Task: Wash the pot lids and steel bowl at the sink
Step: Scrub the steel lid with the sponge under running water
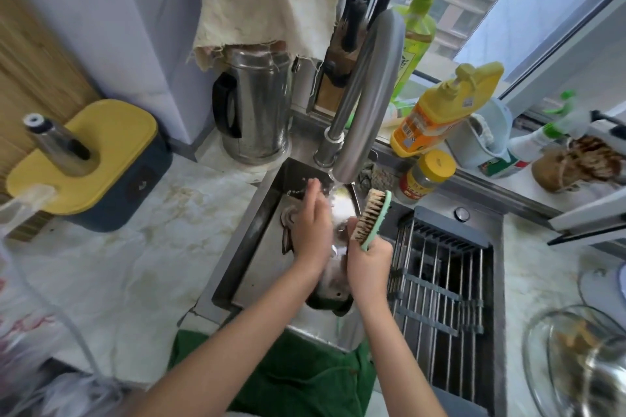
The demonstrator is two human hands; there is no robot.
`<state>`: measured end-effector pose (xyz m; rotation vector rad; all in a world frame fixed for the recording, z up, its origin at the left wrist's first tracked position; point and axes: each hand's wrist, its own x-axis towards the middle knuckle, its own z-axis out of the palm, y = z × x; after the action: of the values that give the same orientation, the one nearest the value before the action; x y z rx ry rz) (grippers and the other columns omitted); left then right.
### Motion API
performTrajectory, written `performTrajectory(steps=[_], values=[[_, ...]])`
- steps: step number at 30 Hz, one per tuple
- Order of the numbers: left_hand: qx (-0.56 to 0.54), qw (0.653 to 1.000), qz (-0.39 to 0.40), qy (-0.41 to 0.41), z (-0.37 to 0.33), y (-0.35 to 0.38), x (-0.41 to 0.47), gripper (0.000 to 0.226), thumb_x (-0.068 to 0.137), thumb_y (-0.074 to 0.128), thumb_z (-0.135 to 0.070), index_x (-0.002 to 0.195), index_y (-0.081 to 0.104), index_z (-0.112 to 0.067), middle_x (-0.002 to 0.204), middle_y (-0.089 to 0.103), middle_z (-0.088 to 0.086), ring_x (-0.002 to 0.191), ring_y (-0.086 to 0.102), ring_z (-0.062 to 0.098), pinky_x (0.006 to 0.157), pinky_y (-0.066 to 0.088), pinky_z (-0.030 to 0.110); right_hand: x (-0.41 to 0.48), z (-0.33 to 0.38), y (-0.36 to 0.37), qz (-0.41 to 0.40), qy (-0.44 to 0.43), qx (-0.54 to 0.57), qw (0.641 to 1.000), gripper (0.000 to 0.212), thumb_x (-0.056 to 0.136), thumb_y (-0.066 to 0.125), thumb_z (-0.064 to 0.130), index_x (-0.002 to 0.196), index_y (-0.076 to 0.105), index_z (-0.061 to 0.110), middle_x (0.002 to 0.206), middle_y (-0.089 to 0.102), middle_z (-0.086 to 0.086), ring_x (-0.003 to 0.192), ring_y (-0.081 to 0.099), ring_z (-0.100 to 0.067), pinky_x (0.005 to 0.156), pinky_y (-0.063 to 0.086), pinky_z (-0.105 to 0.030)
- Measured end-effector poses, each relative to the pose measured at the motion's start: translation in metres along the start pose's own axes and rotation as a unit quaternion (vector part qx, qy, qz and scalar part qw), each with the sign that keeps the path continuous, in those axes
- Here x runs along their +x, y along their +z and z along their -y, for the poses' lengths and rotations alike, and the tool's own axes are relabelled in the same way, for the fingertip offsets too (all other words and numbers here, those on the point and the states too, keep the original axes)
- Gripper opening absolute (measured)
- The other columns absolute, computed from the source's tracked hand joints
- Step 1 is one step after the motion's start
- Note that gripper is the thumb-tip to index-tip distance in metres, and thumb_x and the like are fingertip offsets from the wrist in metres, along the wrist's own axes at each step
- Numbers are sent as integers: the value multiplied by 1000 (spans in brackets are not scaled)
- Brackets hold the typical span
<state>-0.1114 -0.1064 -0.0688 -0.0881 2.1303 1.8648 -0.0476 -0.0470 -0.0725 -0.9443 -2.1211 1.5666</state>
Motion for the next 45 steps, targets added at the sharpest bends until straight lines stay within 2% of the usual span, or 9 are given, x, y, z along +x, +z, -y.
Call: performTrajectory(steps=[7, 11, 16, 19, 24, 28, 34, 39, 45], values=[[-147, 986, -1, -81, 8, -16, 35, 25, 90, 47, -29, 102, 68, -34, 123, 64, 1, 114, 58, 17, 105, 41, 36, -7, -6, -1, 38, -23, -68, 997, 41, 90, 55, 14, 51, 44, 12, 48, 45, -8, 46, 39, -17, 42, 30, -39], [48, 997, 10, 58, 4, 2, -11, 32, 95, 47, -12, 114, 64, -31, 154, 32, -6, 135, 32, 5, 107, 27, 16, 1, -9, 4, 6, -7, -41, 999, 38, 86, 55, 24, 59, 51, -3, 56, 54, -24, 51, 43, -19, 44, 38, -48], [-44, 999, -6, 3, 7, -13, 17, 23, 90, 45, -23, 82, 65, -30, 129, 58, -7, 120, 53, 15, 101, 43, 31, -11, -4, 3, 39, -24, -53, 998, 41, 88, 53, -1, 51, 38, 10, 48, 40, -10, 49, 35, -16, 46, 26, -35], [-61, 995, -21, -74, 0, -18, 36, 24, 94, 41, -19, 91, 63, -27, 117, 63, -3, 118, 56, 24, 103, 43, 41, -14, -4, 3, 34, -27, -55, 998, 39, 89, 52, 4, 53, 39, 11, 49, 38, -9, 48, 34, -17, 45, 25, -34], [83, 990, 1, 114, 7, 1, -13, 33, 99, 40, -11, 115, 66, -22, 147, 42, -6, 138, 31, 9, 108, 31, 27, -3, -2, 4, 25, -32, -34, 999, 38, 88, 53, -2, 52, 44, 2, 52, 46, -20, 52, 39, -18, 48, 29, -35], [-92, 992, 2, -90, 11, -17, 47, 31, 93, 39, -19, 101, 68, -26, 120, 65, -3, 115, 58, 17, 105, 43, 42, -16, -2, 1, 46, -52, -86, 994, 39, 88, 54, 1, 51, 40, -1, 49, 42, -12, 48, 36, -18, 45, 27, -35], [45, 993, -31, 102, 11, 1, -29, 37, 99, 32, -15, 115, 60, -33, 140, 38, -19, 137, 26, 0, 104, 15, 3, -3, -6, 6, 23, -64, -109, 992, 30, 82, 53, -2, 52, 47, -2, 49, 51, -18, 47, 41, -22, 42, 35, -44], [-133, 985, 32, -105, -4, -11, 27, 25, 98, 39, -16, 99, 63, -21, 98, 65, 0, 95, 59, 18, 76, 45, 25, -15, 11, -14, 63, -71, -136, 986, 41, 81, 53, -3, 47, 41, 16, 43, 41, -4, 42, 35, -15, 42, 31, -37], [-82, 961, 134, -227, -10, -25, 63, 33, 99, 42, -29, 75, 60, -17, 70, 60, 4, 66, 60, 17, 60, 46, 21, -1, 46, -69, 26, 74, 191, 979, 13, 92, 56, 28, 84, 56, 17, 68, 63, 3, 64, 61, -13, 59, 51, -24]])
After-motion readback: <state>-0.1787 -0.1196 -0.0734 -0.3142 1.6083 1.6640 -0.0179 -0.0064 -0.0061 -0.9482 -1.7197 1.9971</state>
